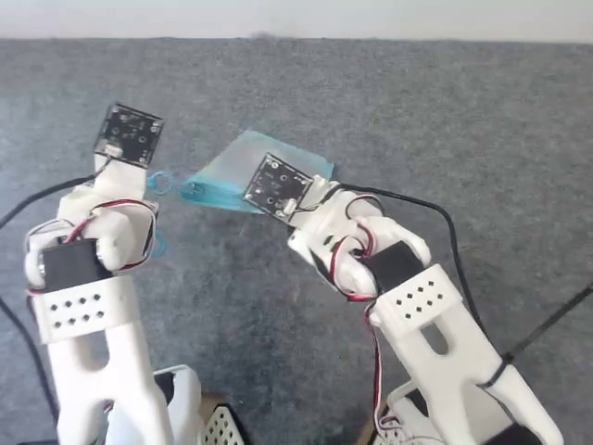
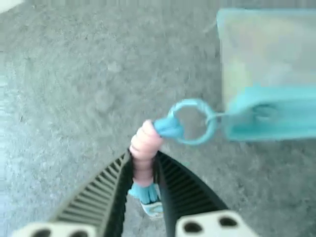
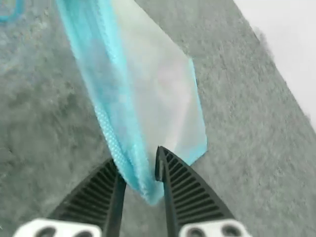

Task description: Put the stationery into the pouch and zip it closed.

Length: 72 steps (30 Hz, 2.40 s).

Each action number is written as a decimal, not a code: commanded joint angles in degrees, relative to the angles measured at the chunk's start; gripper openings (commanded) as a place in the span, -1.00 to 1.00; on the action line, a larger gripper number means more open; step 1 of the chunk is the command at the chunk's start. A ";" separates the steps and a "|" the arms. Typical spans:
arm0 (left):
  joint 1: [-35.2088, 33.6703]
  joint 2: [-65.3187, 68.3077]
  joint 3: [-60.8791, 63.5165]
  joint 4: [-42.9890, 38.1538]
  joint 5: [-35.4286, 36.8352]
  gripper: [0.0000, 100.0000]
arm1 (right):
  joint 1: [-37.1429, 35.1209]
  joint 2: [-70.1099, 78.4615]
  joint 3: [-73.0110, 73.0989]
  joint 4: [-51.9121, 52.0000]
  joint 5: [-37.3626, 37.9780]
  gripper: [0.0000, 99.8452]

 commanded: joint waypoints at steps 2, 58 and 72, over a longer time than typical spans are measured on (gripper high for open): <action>-4.75 -0.53 3.21 -6.51 -0.44 -0.98 | 8.48 -0.66 2.11 0.04 3.78 -0.99; 22.15 -1.23 32.40 -39.30 25.93 -0.34 | 17.45 6.64 5.36 0.22 -13.80 -0.60; 22.51 -35.43 44.53 -31.47 26.20 -0.34 | 17.36 -21.85 17.76 4.35 -13.27 -0.60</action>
